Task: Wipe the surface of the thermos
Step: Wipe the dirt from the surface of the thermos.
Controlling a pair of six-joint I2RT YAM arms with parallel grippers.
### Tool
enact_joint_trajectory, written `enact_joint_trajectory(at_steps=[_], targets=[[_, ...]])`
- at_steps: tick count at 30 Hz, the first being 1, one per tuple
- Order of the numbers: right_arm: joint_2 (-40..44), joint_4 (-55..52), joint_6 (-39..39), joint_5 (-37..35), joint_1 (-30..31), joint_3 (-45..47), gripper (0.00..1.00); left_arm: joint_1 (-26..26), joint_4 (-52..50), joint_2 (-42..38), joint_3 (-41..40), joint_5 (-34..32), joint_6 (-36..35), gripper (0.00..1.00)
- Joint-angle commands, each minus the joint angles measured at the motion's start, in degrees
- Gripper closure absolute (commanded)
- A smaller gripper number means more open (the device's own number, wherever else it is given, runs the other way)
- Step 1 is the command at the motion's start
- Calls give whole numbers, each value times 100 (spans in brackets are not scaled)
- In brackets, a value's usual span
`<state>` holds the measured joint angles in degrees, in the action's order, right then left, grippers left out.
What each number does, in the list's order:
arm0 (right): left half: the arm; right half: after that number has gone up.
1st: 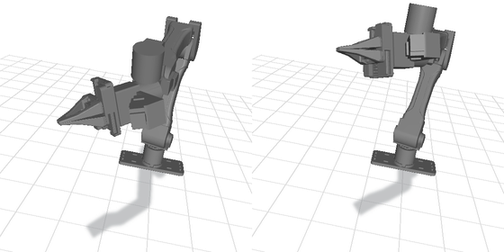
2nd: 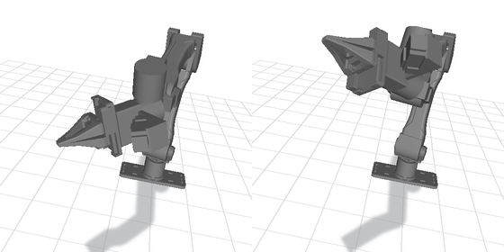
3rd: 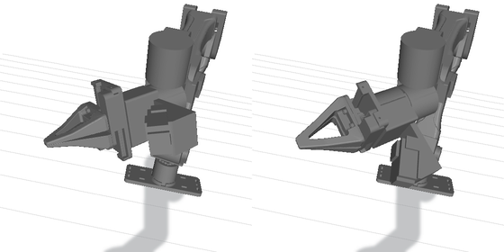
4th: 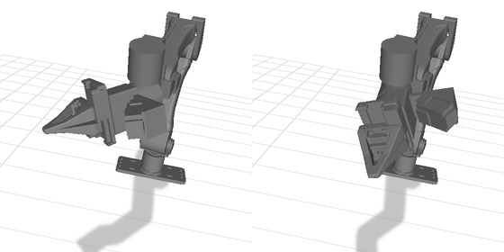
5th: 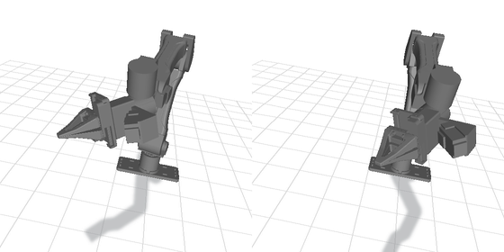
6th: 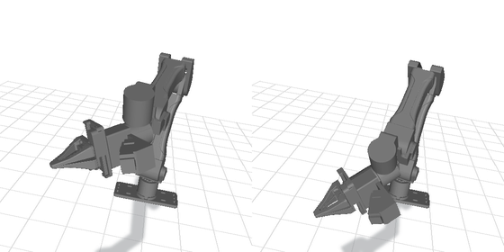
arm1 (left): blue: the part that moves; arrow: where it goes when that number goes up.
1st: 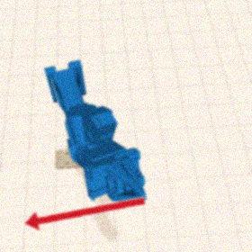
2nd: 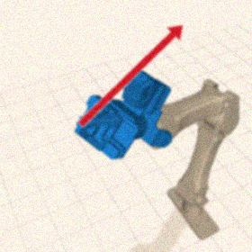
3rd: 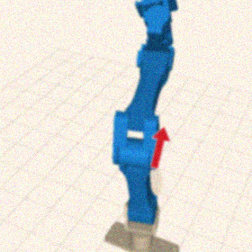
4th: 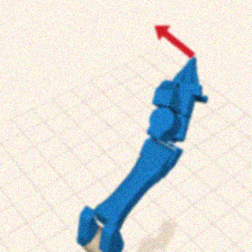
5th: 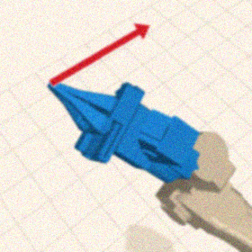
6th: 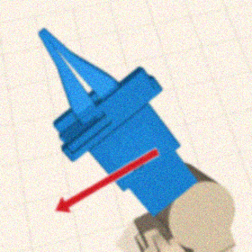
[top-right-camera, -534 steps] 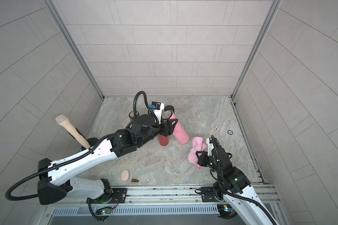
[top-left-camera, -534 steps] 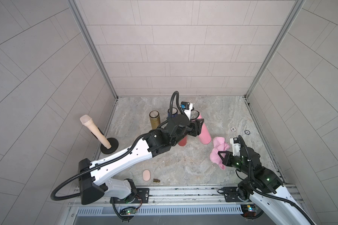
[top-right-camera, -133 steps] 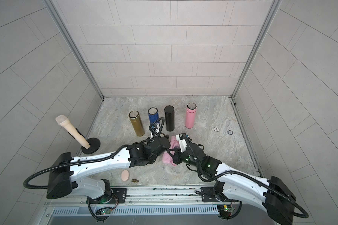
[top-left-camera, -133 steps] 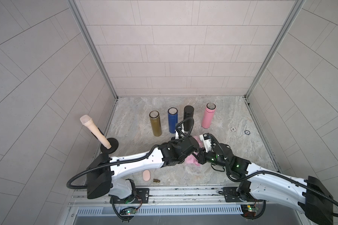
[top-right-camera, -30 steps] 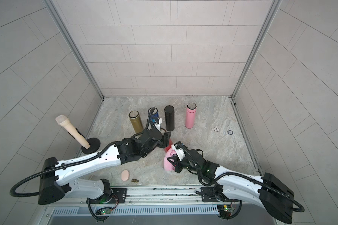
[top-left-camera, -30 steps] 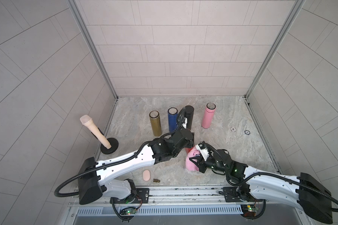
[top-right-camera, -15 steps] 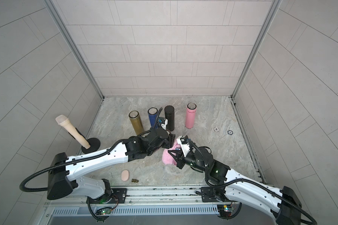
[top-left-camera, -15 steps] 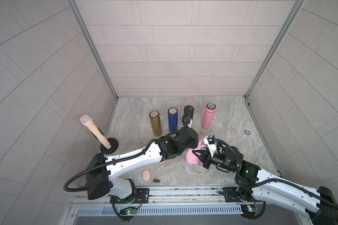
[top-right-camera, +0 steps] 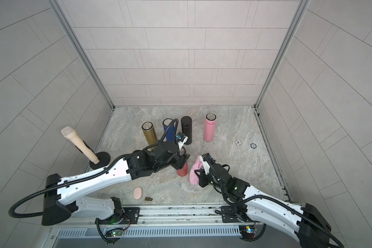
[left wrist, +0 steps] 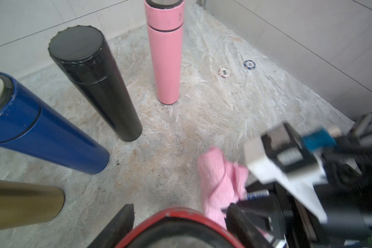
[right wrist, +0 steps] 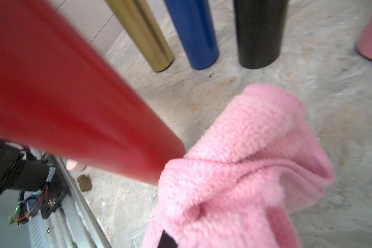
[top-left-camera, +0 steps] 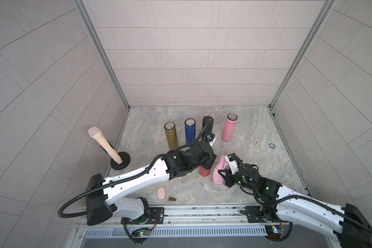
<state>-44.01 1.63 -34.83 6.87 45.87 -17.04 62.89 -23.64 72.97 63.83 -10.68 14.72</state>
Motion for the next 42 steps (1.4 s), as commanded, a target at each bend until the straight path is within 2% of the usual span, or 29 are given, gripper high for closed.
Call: enact_joint_trajectory(at_steps=[1,3,7,11,14,17,22,25,29,32,39,42], targets=[[-227,-329,-279,509,-679,-207,100,21,792,-476,-428,887,-1193,100],[-478,-279,-327,865,-979,-305,100,12,829,-571,-573,1523,-1623,100],[-993,-98,-421,1160,-1039,-516,100,-83,870,-565,-660,2492,-1982,100],[-1549,391,-529,1499,-1037,-563,100,-90,1311,-513,-924,3026,-2160,100],[-1886,727,-575,1769,-1040,-577,100,-102,1465,-411,-1000,2848,-2202,100],[-1926,994,-745,2109,-1039,-611,100,-99,1459,-216,-965,2403,-2167,100],[-1193,594,-788,2200,-1040,-821,100,-93,2069,-33,-1305,1448,-2055,100],[-603,213,-796,2181,-1038,-1009,100,-91,2479,-12,-1514,1201,-1959,100],[44,70,-879,2095,-1040,-1236,100,-91,2477,102,-1488,1320,-1920,100],[199,42,-925,2032,-1041,-1291,100,-90,2565,113,-1520,1367,-1868,100],[-376,755,-942,1980,-1036,-379,100,-93,3660,-160,-2117,1520,-1637,100],[-679,1071,-898,1898,-1045,-61,100,-93,3706,-123,-2101,1617,-1410,100]])
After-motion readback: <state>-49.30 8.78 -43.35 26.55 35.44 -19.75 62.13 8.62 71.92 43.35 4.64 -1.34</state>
